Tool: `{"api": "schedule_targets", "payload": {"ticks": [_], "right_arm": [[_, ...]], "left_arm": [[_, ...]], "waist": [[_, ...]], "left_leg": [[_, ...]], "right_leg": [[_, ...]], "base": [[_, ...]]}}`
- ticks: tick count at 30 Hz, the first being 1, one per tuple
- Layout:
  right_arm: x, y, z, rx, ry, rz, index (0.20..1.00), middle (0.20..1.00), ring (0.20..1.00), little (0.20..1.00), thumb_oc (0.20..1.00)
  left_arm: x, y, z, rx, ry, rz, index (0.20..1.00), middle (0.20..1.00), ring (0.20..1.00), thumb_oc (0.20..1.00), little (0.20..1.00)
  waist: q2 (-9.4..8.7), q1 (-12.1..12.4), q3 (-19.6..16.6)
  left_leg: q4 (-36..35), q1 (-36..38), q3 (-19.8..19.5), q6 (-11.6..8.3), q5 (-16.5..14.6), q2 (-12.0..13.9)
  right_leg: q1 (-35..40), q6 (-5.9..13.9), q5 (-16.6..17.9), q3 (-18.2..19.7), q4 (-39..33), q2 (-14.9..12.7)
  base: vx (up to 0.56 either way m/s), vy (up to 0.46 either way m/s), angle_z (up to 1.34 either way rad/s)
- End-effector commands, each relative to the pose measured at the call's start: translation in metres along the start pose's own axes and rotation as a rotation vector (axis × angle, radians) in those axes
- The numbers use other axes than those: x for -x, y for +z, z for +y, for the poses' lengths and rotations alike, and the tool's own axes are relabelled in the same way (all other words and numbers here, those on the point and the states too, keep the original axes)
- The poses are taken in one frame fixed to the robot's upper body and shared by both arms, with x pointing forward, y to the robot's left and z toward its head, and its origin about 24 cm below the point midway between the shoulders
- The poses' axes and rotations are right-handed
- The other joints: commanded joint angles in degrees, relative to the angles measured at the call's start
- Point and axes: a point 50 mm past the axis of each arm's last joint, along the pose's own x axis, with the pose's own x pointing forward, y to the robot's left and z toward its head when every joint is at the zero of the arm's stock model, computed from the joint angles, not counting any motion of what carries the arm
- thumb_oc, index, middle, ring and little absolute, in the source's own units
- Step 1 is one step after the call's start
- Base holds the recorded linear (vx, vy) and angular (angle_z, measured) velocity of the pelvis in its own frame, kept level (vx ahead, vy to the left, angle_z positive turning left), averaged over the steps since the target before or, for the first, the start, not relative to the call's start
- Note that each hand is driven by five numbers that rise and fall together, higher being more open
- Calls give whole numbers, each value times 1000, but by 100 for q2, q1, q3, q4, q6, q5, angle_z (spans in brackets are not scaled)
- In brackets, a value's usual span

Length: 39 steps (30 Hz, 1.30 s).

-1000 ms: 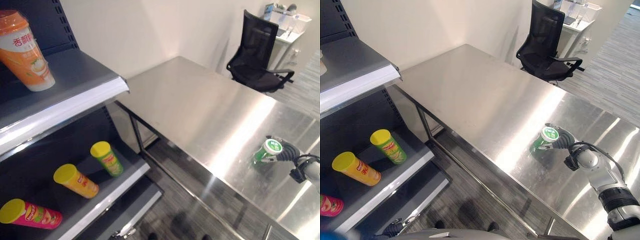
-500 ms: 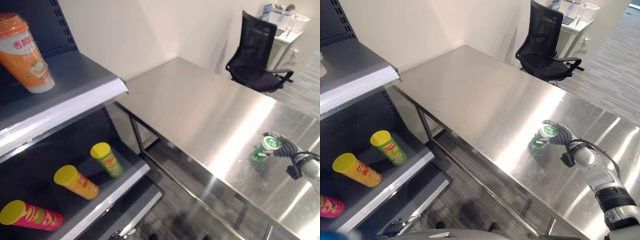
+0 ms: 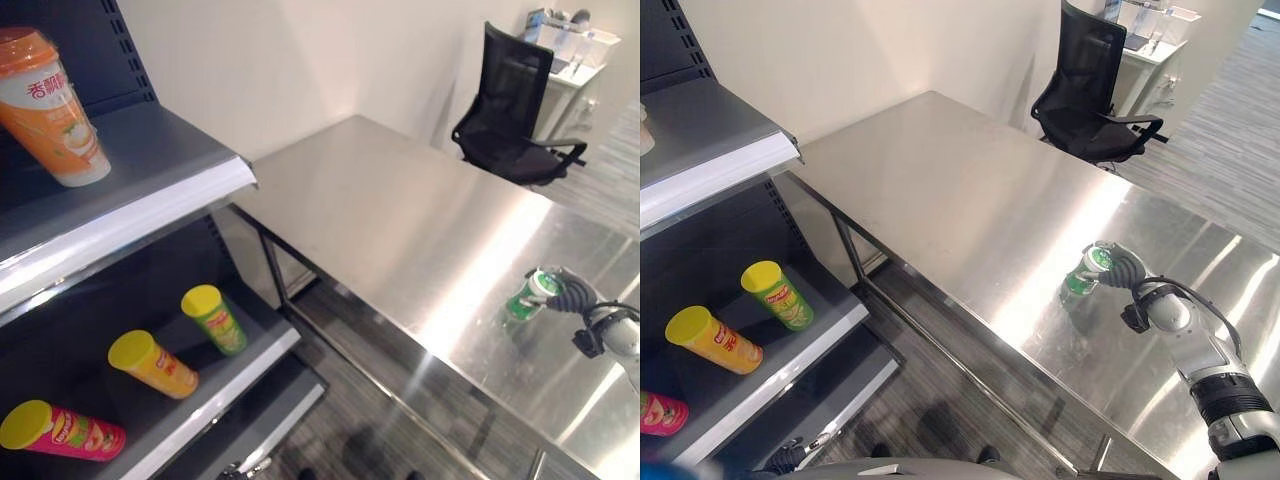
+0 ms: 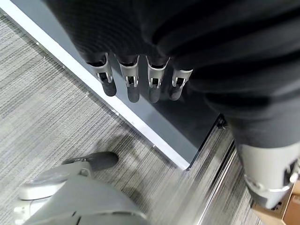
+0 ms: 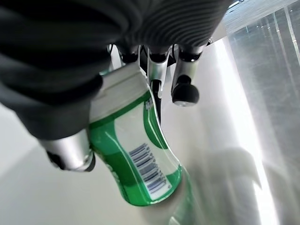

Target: Put the goods on the table back onto the shelves and tidy them up.

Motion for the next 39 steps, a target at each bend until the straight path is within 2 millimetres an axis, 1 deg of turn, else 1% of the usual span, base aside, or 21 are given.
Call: {"api": "schedule_targets", "payload": {"ticks": [1,2,4,7,8,9,10,13,14,16,17,18,21,23,27,29,32,33,35,37,39], "right_arm": [[1,61,-53,52,-216,-290,200,200,200,200,200],[2,60,-53,52,-217,-288,200,200,200,200,200],[8,76,-64,55,-260,-365,200,200,200,200,200],[15,105,-76,64,-306,-502,200,200,200,200,200],[18,121,-81,58,-327,-580,200,200,200,200,200],[20,128,-83,60,-329,-610,200,200,200,200,200],[21,134,-85,60,-334,-644,200,200,200,200,200],[26,151,-92,64,-363,-722,200,200,200,200,200],[26,152,-94,67,-373,-726,200,200,200,200,200],[28,153,-98,87,-383,-721,200,200,200,200,200],[27,153,-98,87,-382,-721,200,200,200,200,200],[28,155,-98,106,-374,-726,200,200,200,200,200],[25,159,-99,114,-370,-733,200,200,200,200,200],[22,163,-98,131,-351,-739,200,200,200,200,200],[23,165,-102,148,-342,-736,200,200,200,200,200],[26,164,-105,157,-360,-733,200,200,200,200,200],[30,162,-109,172,-392,-725,200,200,200,200,200],[31,162,-109,172,-393,-724,200,200,200,200,200],[32,158,-110,184,-415,-702,200,200,200,200,200],[40,146,-115,209,-489,-652,200,200,200,200,200],[43,143,-117,213,-518,-640,200,200,200,200,200]], "left_arm": [[-4,22,11,-4,37,-70,1000,1000,1000,1000,1000],[-4,22,11,-6,36,-70,1000,1000,1000,1000,1000],[-4,25,12,1,36,-83,1000,1000,1000,1000,1000],[-3,24,11,15,26,-93,1000,1000,1000,1000,1000],[-3,23,9,27,18,-96,1000,1000,1000,1000,1000],[-2,22,8,35,15,-100,1000,1000,1000,1000,1000],[-2,21,7,43,15,-98,1000,1000,1000,1000,1000],[-2,24,4,81,18,-112,1000,1000,1000,1000,1000],[-2,24,2,92,17,-113,1000,1000,1000,1000,1000],[-2,20,0,103,15,-96,1000,1000,1000,1000,1000],[-2,20,0,103,15,-96,1000,1000,1000,1000,1000],[-1,11,-1,112,17,-71,1000,1000,1000,1000,1000],[0,8,-1,118,22,-62,1000,1000,1000,1000,1000],[-1,8,2,149,41,-62,1000,1000,1000,1000,1000],[0,7,1,151,41,-60,1000,1000,1000,1000,1000],[1,5,-1,144,33,-58,1000,1000,1000,1000,1000],[2,1,-3,119,10,-43,1000,1000,1000,1000,1000],[2,1,-3,118,10,-43,1000,1000,1000,1000,1000],[1,0,-3,99,1,-31,1000,1000,1000,1000,1000],[0,1,6,30,14,-19,1000,1000,1000,1000,1000],[1,-1,15,-4,30,-8,1000,1000,1000,1000,1000]], "waist": [[-17,126,-66],[-15,136,-64],[12,142,-68],[65,185,-35],[97,240,7],[126,291,64],[144,327,112],[194,479,304],[201,527,343],[216,537,327],[216,535,318],[218,522,274],[276,496,231],[328,424,156],[413,239,26],[451,177,-31],[430,139,-59],[421,148,-56],[418,129,-71],[288,157,-89],[193,188,-72]], "left_leg": [[83,-35,173,-440,-108,533],[84,-33,173,-442,-109,537],[108,-37,162,-471,-84,592],[251,-141,76,-561,-18,764],[371,-239,-7,-635,60,880],[461,-285,-78,-691,96,951],[524,-381,-172,-746,236,991],[544,-829,-492,-995,944,1141],[448,-927,-434,-999,1068,1168],[192,-1075,-88,-1007,1303,1296],[183,-1080,-88,-1007,1310,1296],[148,-931,225,-1073,1239,1474],[352,-714,213,-1112,1146,1576],[686,-308,83,-1156,1136,1767],[669,124,219,-1202,1188,1835],[631,119,320,-1191,1071,1750],[531,82,908,-1011,611,1701],[532,90,917,-999,600,1686],[312,184,1195,-922,343,1584],[97,134,1199,-669,-94,1133],[113,77,1085,-512,-262,832]], "right_leg": [[136,296,-466,26,308,-243],[138,294,-469,26,310,-240],[148,263,-517,48,299,-183],[174,143,-648,76,259,4],[209,53,-723,64,189,138],[262,-8,-766,45,141,226],[269,-40,-792,-2,93,293],[201,-93,-859,-192,67,387],[186,-98,-884,-291,67,387],[102,-77,-913,-529,67,343],[94,-77,-912,-530,67,344],[2,-67,-970,-621,67,280],[-132,-92,-894,-716,67,211],[-258,-108,-796,-889,84,134],[-494,21,-506,-1175,131,-99],[-558,99,-351,-1242,142,-209],[-578,174,-133,-1430,250,-490],[-579,186,-128,-1423,259,-508],[-577,268,20,-1562,375,-750],[-653,592,424,-1711,551,-1294],[-676,648,594,-1664,556,-1501]], "base": [[12,-68,-4],[11,-85,-2],[0,-107,-4],[-17,-189,-2],[-37,-278,6],[-63,-285,11],[-85,-208,16],[-154,-148,32],[-181,-116,66],[-133,-66,71],[-94,-32,90],[-89,-5,84],[-139,51,38],[-166,99,59],[-137,182,42],[-98,189,75],[-76,175,69],[-63,193,86],[-98,297,66],[-168,494,58],[-73,294,37]]}}
